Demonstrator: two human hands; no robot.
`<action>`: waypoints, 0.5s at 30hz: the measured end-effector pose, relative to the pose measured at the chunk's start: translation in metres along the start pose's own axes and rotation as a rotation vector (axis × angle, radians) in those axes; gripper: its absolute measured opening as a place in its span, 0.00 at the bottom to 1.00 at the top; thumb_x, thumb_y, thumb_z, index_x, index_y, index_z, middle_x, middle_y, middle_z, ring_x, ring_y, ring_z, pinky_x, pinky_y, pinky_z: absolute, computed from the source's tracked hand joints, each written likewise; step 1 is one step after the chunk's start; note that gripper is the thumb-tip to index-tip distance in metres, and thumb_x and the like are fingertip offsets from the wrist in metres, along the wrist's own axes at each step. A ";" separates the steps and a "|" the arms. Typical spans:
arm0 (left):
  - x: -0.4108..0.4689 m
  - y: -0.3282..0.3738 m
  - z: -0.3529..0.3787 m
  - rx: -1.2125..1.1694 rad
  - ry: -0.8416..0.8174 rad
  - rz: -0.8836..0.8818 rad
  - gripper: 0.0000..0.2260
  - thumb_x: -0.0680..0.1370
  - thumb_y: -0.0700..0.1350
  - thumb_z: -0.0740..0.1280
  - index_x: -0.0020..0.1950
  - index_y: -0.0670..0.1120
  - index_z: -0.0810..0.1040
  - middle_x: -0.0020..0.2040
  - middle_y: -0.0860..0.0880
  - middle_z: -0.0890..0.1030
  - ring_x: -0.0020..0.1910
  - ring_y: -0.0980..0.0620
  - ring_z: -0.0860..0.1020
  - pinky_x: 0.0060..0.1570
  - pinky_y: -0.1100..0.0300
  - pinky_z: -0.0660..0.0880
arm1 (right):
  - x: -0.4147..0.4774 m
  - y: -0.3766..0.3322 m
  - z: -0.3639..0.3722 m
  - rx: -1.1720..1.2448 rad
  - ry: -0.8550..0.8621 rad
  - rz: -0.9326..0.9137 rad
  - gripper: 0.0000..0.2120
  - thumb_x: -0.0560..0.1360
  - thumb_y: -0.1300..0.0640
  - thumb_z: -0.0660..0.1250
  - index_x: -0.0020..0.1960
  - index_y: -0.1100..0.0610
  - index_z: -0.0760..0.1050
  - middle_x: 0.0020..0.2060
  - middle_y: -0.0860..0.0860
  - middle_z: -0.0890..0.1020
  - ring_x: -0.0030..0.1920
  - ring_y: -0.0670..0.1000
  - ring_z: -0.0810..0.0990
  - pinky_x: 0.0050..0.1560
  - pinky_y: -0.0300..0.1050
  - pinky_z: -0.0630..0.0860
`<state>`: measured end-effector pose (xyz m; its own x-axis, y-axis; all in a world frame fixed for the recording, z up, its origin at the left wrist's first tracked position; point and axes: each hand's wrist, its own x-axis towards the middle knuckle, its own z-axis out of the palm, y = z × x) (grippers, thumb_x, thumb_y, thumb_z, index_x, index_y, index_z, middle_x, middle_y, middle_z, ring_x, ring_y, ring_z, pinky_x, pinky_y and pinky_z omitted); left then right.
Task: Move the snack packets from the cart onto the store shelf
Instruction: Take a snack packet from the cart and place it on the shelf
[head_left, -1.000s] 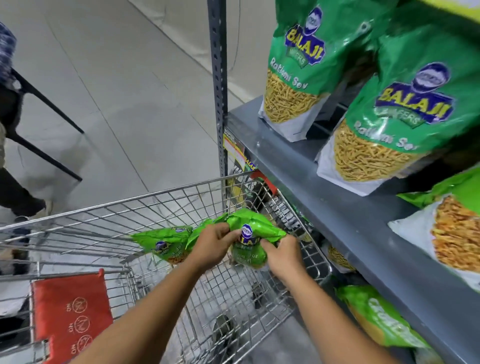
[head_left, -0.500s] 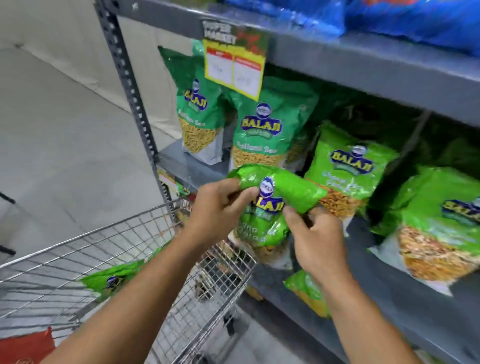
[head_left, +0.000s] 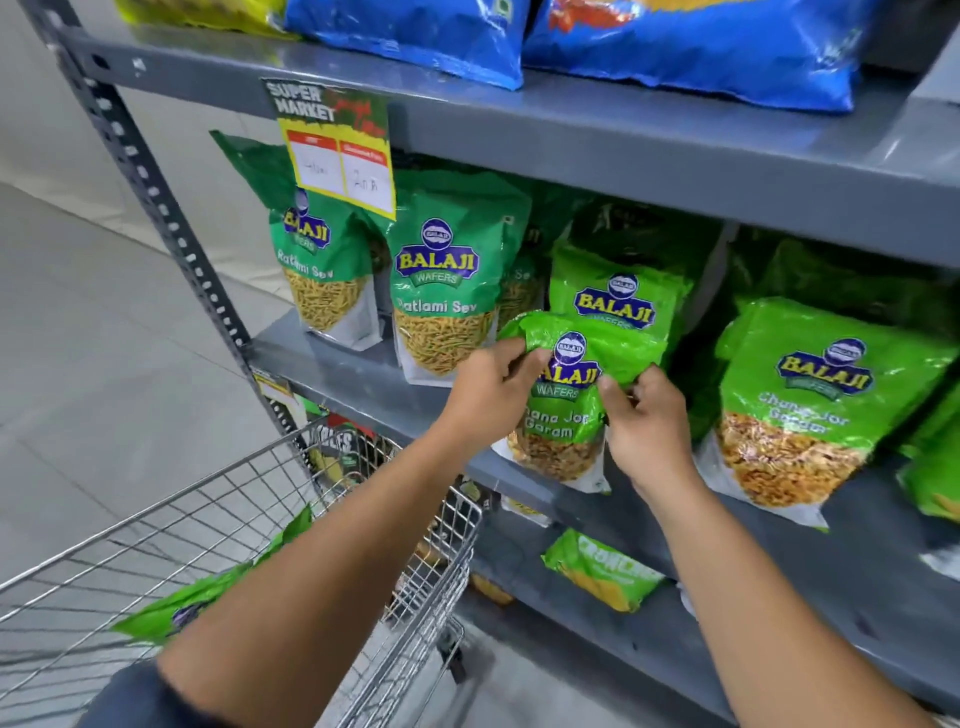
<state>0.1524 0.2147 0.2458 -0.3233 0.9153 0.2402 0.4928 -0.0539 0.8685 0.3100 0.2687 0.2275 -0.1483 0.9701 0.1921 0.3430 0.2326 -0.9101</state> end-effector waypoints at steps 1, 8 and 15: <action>0.002 0.000 0.001 0.003 -0.009 0.000 0.21 0.80 0.48 0.63 0.30 0.48 0.58 0.27 0.51 0.59 0.26 0.54 0.57 0.29 0.56 0.55 | 0.001 0.001 0.000 -0.005 0.001 0.011 0.14 0.75 0.53 0.65 0.35 0.47 0.64 0.29 0.43 0.69 0.30 0.47 0.67 0.38 0.49 0.64; 0.003 0.001 -0.002 -0.080 -0.068 -0.042 0.21 0.79 0.49 0.63 0.30 0.48 0.59 0.28 0.51 0.58 0.27 0.52 0.58 0.32 0.56 0.57 | 0.001 0.004 -0.002 -0.018 0.003 0.011 0.11 0.75 0.52 0.65 0.36 0.49 0.66 0.29 0.46 0.72 0.30 0.47 0.70 0.37 0.48 0.65; -0.037 -0.026 -0.026 -0.238 -0.015 -0.201 0.11 0.80 0.48 0.63 0.43 0.45 0.80 0.31 0.57 0.76 0.31 0.61 0.73 0.35 0.64 0.70 | -0.033 -0.004 0.002 0.156 0.313 -0.129 0.30 0.71 0.52 0.69 0.69 0.48 0.61 0.56 0.50 0.71 0.53 0.46 0.75 0.56 0.41 0.71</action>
<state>0.1311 0.1720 0.2258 -0.3820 0.9229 0.0480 0.2162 0.0387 0.9756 0.3118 0.2357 0.2243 0.1181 0.9132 0.3901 0.1905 0.3648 -0.9114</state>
